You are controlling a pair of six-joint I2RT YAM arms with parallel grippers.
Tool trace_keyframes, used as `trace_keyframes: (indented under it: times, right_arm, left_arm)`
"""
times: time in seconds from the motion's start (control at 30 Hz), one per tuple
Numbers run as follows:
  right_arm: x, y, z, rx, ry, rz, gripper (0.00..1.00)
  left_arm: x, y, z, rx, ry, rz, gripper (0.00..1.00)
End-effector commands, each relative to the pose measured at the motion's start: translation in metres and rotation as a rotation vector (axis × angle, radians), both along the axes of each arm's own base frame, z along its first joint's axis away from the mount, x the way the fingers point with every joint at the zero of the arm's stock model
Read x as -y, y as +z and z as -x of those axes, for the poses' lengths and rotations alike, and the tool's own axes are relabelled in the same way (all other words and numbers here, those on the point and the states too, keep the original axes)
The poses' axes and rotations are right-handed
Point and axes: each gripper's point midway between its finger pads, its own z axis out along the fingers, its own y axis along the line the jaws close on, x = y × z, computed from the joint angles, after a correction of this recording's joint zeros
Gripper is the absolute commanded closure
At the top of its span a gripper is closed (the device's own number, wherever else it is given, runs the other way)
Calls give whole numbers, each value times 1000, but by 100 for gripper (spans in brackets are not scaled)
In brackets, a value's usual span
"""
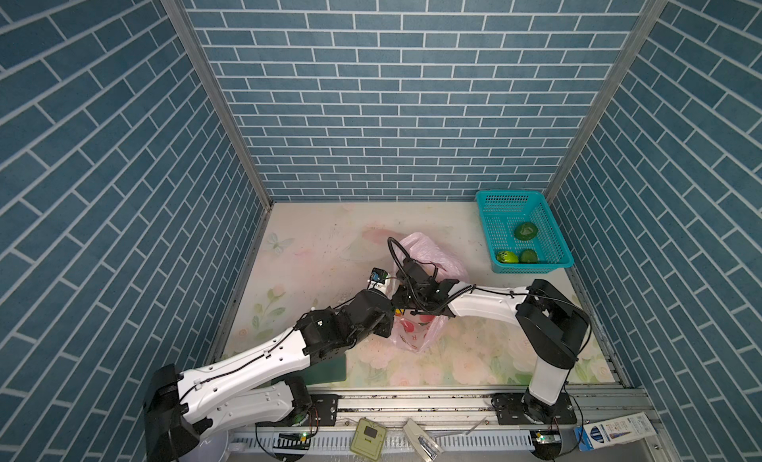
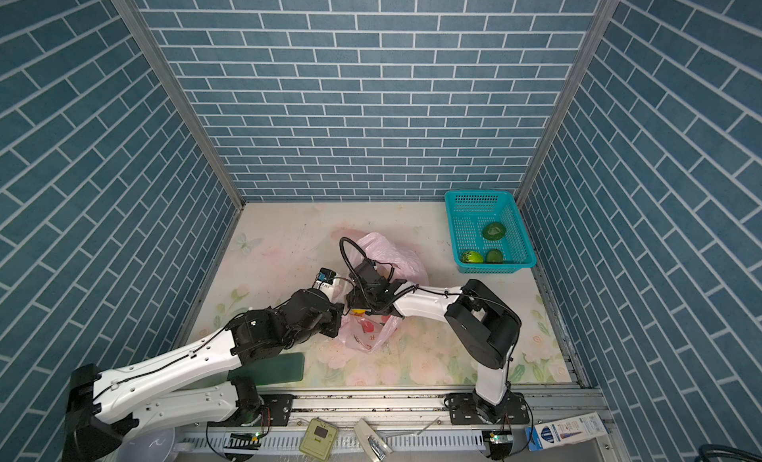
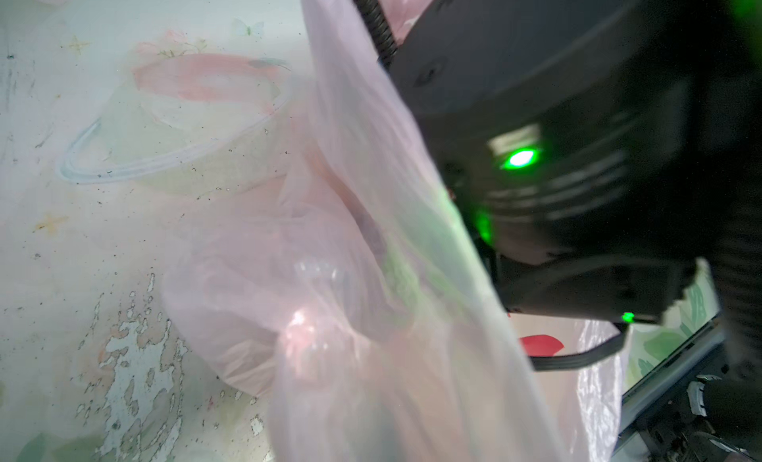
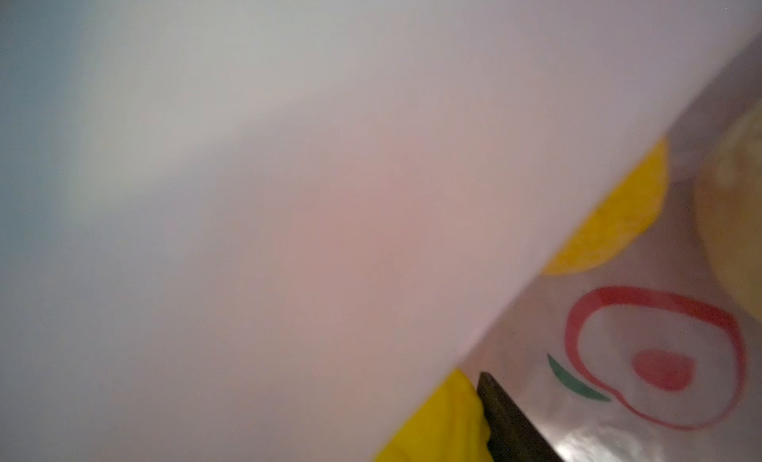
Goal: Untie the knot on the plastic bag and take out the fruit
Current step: 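Reach the right gripper down to the yellow lemon and grasp it, then lift the yellow lemon out of the bag toward the teal basket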
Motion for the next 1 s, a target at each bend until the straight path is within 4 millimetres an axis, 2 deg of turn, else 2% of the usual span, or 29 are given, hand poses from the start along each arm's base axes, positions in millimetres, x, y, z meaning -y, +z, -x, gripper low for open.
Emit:
trace_keyframes:
  times: [0.0,0.33,0.6,0.83,0.97]
  right_arm:
    - [21,11,13,-20,-8,15,45]
    - [53,44,39,-25,16,15,46]
    - [69,87,51,5,22,-14,46]
    - [72,127,59,23,53,-59,47]
    - [71,158,62,44,77,-98,47]
  left_arm:
    - [0,-1,-5,25,11,-7,100]
    - [10,10,-14,76,9,20,100]
    - [22,16,-19,97,-7,41,100]
    - [29,20,-24,113,-13,47,100]
    - [29,22,-25,116,-10,50,100]
